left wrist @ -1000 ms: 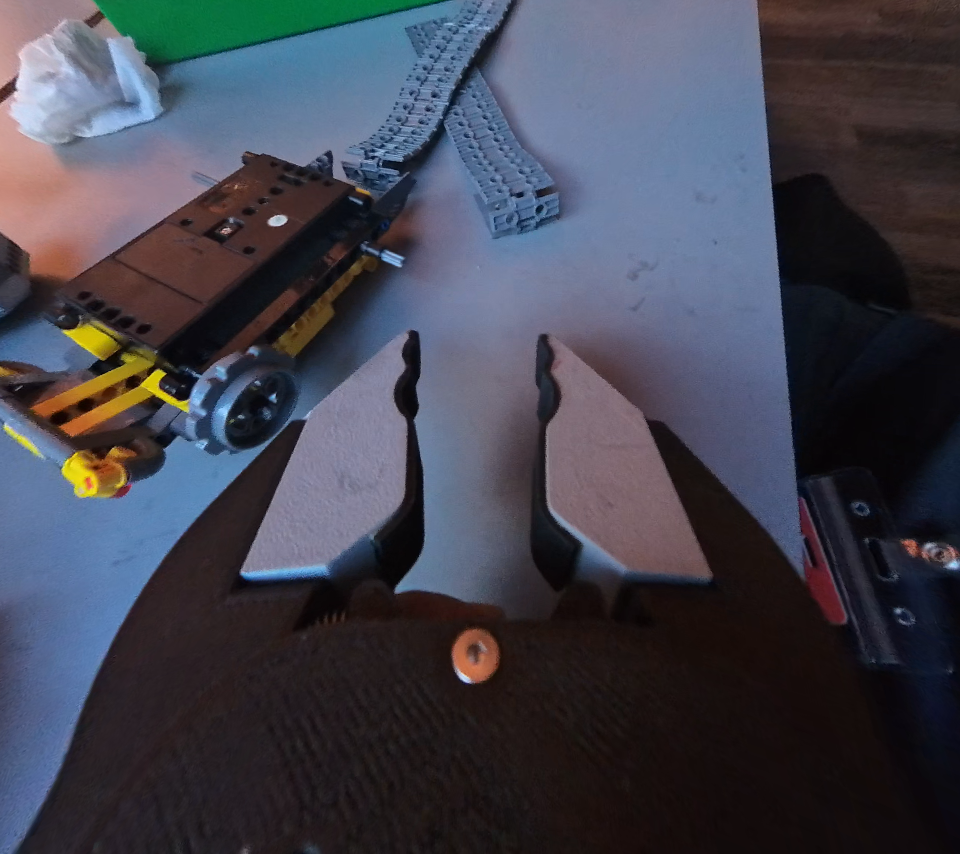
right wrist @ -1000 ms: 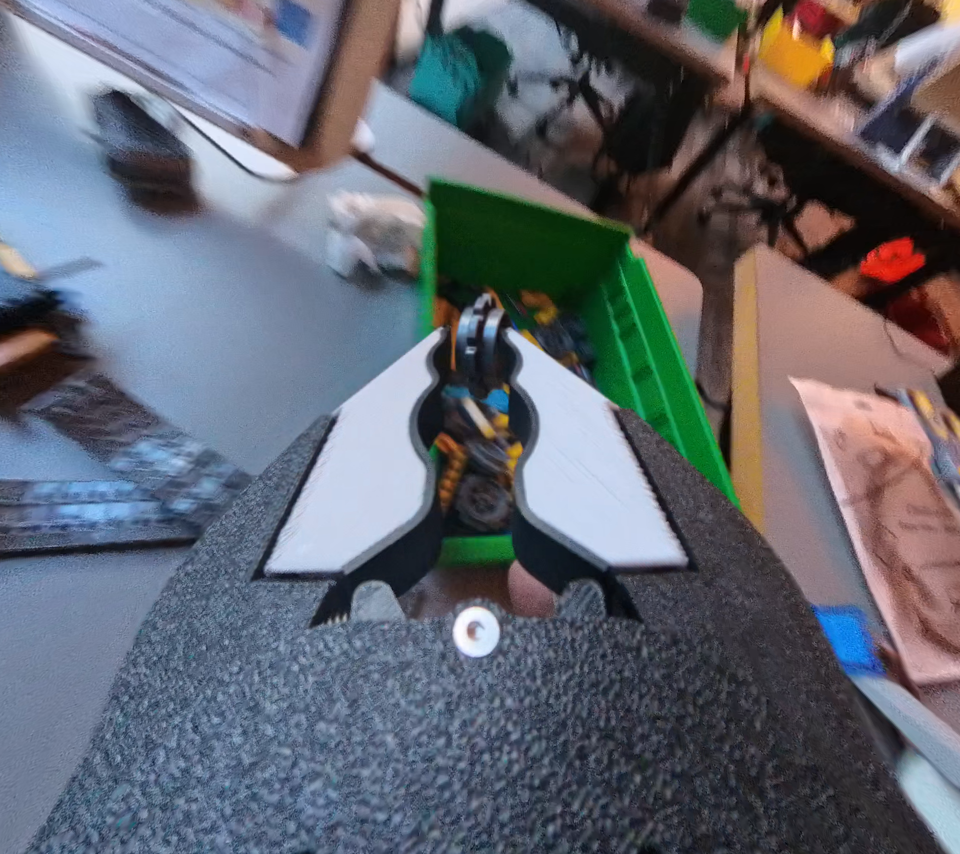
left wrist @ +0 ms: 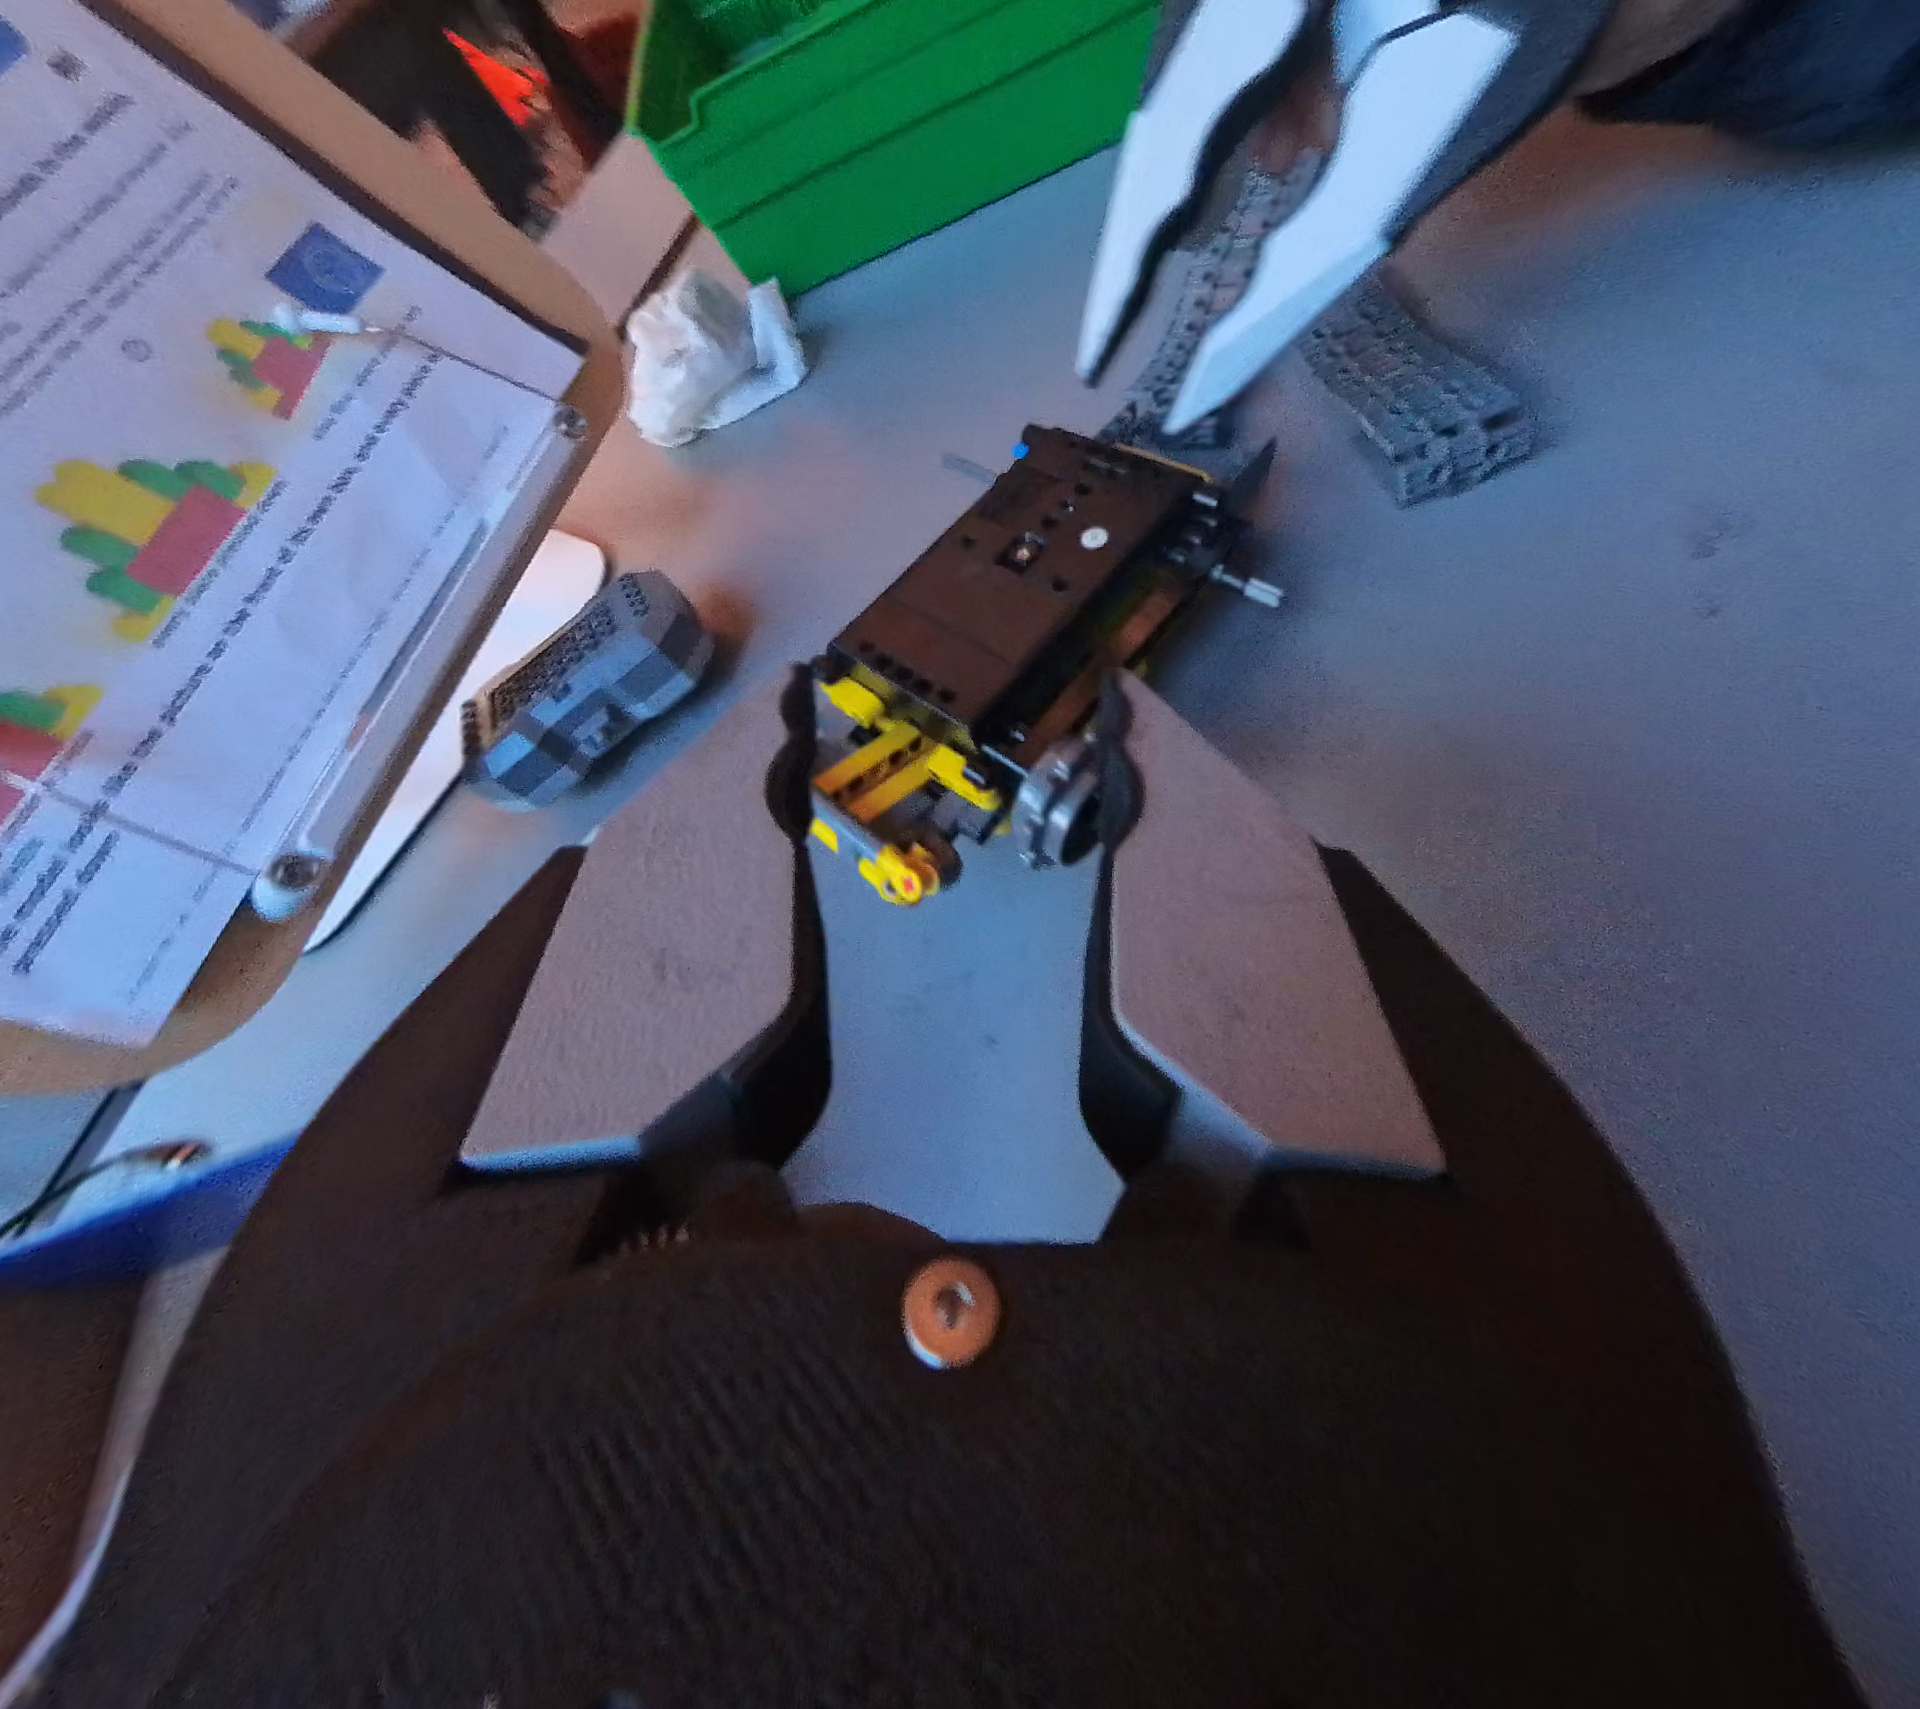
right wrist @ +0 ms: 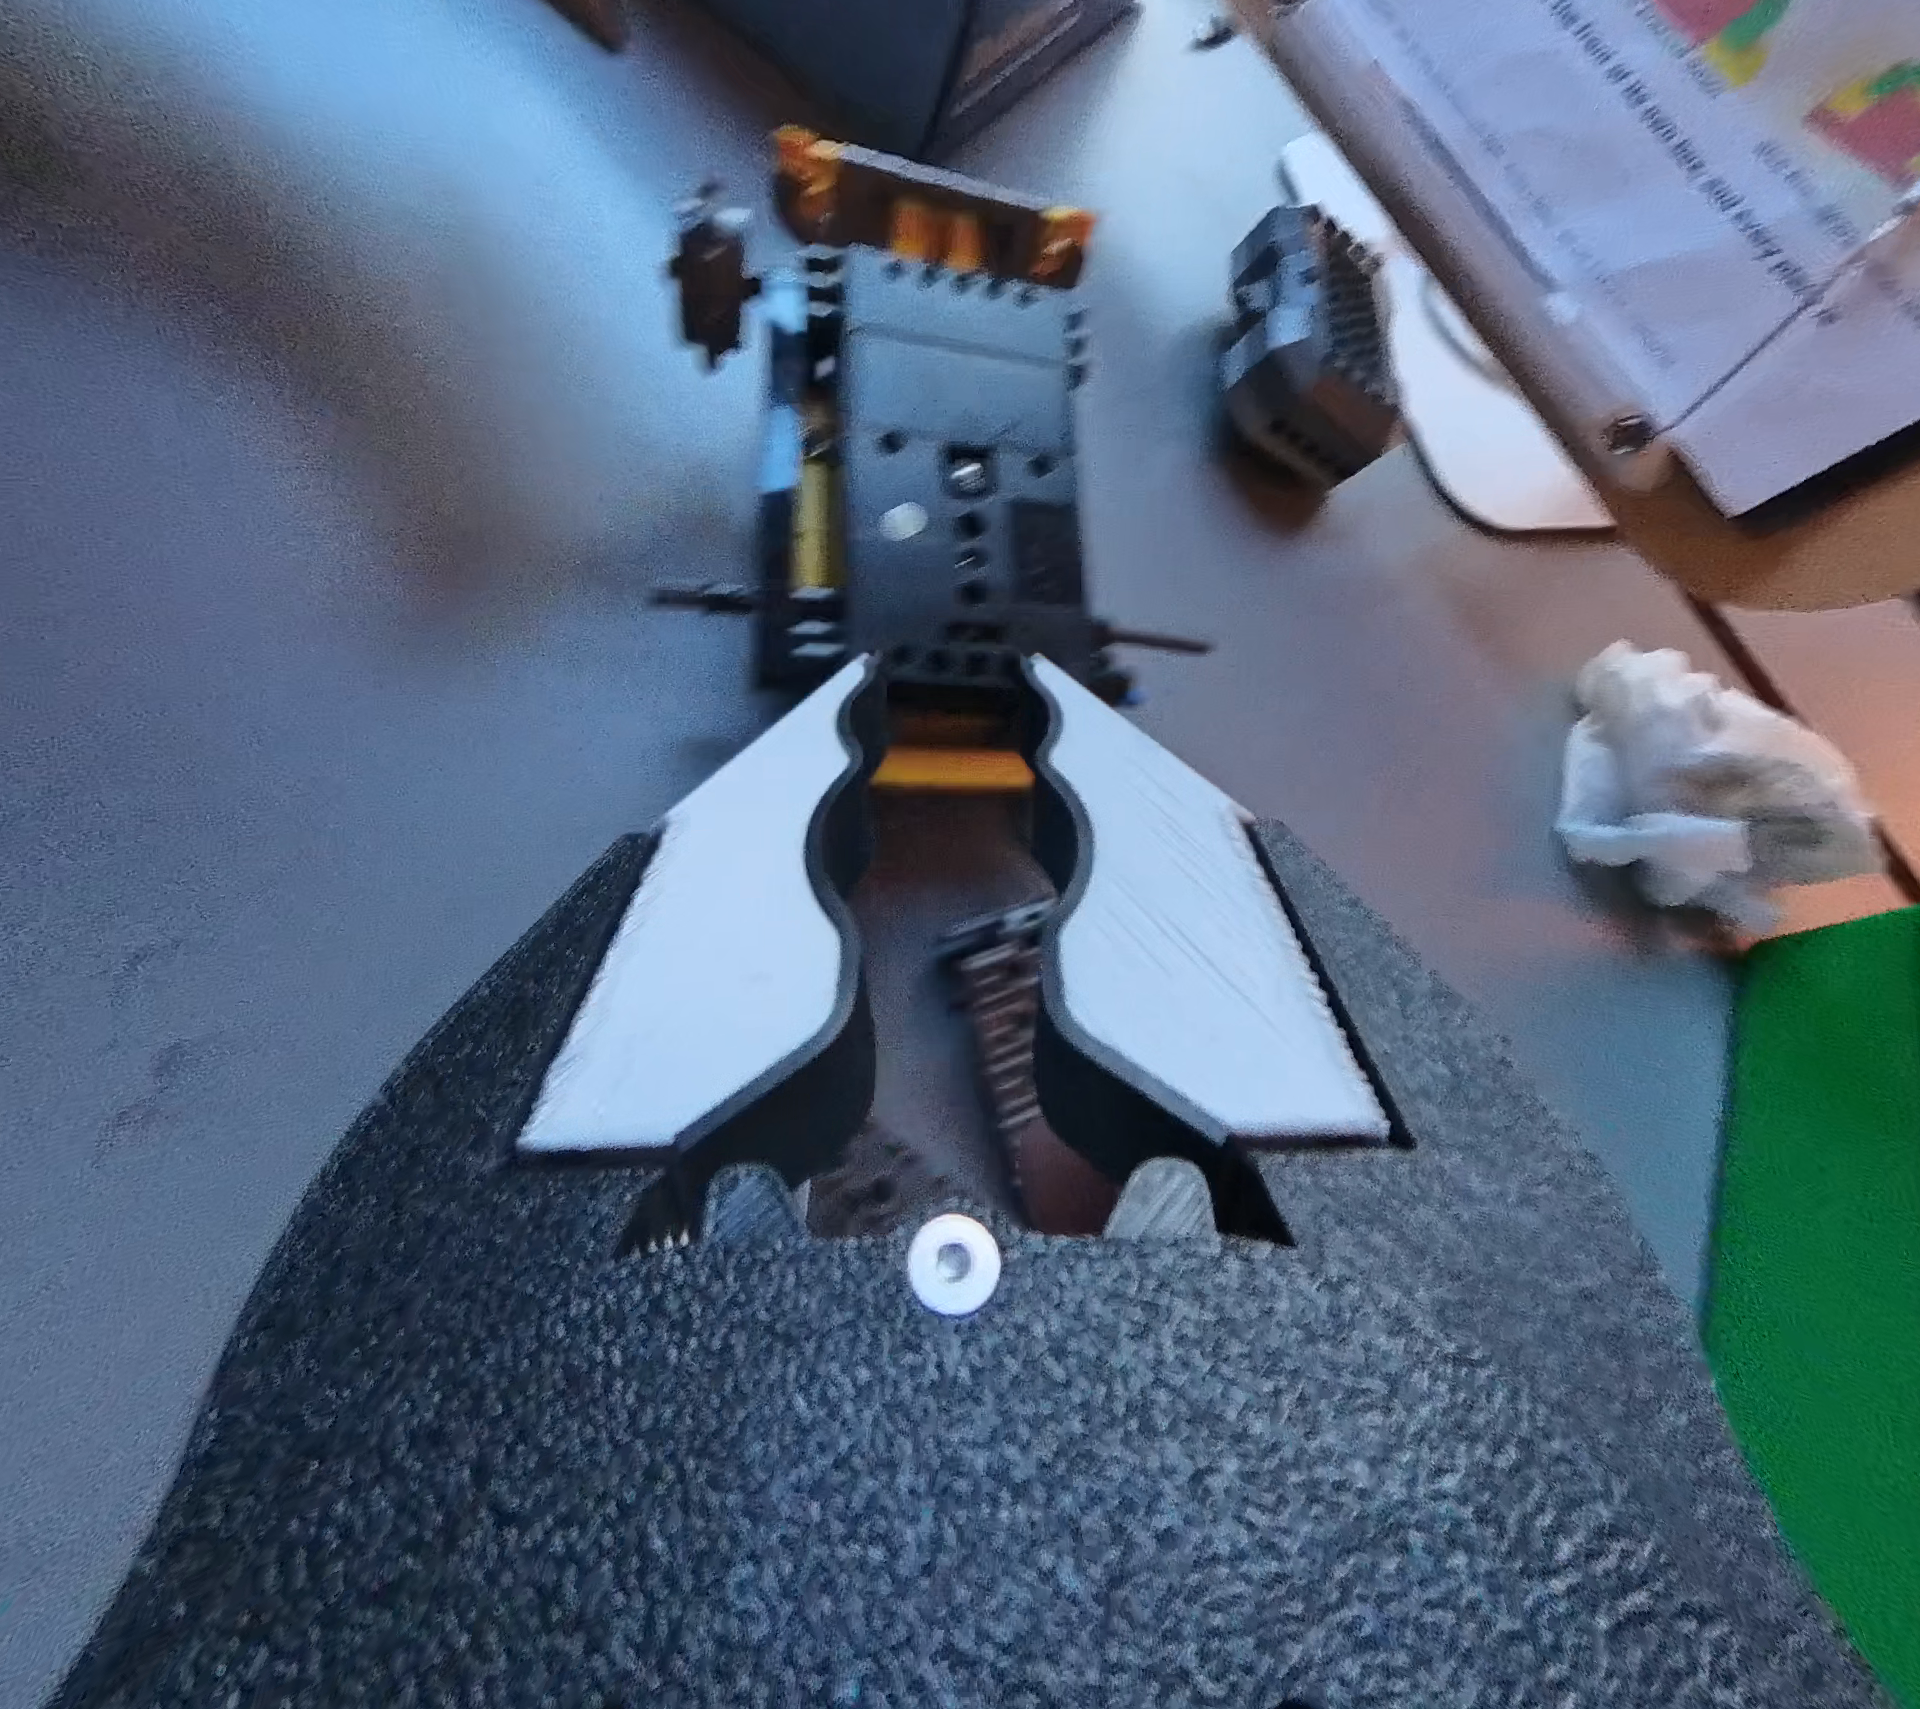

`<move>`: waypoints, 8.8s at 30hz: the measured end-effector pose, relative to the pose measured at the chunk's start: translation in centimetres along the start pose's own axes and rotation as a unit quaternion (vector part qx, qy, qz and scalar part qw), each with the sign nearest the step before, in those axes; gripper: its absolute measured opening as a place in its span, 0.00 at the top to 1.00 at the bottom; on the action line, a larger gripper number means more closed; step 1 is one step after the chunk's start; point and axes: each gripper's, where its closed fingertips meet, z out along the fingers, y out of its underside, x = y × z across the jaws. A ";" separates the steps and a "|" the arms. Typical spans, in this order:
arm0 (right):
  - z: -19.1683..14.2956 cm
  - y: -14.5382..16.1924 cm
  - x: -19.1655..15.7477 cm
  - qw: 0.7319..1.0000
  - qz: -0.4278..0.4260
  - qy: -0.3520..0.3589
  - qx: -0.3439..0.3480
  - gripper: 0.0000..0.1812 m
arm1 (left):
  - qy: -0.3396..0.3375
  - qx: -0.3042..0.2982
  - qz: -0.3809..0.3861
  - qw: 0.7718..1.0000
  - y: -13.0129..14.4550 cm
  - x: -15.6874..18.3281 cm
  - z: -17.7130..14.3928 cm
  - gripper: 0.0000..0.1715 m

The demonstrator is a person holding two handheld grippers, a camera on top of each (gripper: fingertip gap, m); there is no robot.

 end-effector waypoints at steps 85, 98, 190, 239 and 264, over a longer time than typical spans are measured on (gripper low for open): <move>4.1 -6.3 -7.2 0.996 0.042 -0.065 0.031 0.85 | 0.022 -0.110 0.144 0.983 8.1 0.2 3.6 0.54; 6.3 -5.0 -9.0 0.987 -0.027 -0.157 0.005 0.86 | 0.070 -0.060 0.000 0.996 7.1 -1.1 1.6 0.51; 5.4 -1.6 -10.9 0.936 -0.249 -0.236 -0.085 0.94 | 0.289 -0.039 0.033 0.956 5.5 4.1 6.6 0.51; 2.2 -1.4 -9.3 0.943 0.328 -0.062 0.004 1.00 | 0.278 -0.076 -0.228 0.930 6.2 3.8 6.8 0.51; 3.1 -1.0 -8.4 0.930 0.362 -0.061 -0.002 0.98 | 0.161 -0.118 -0.150 0.968 6.7 5.7 7.2 0.28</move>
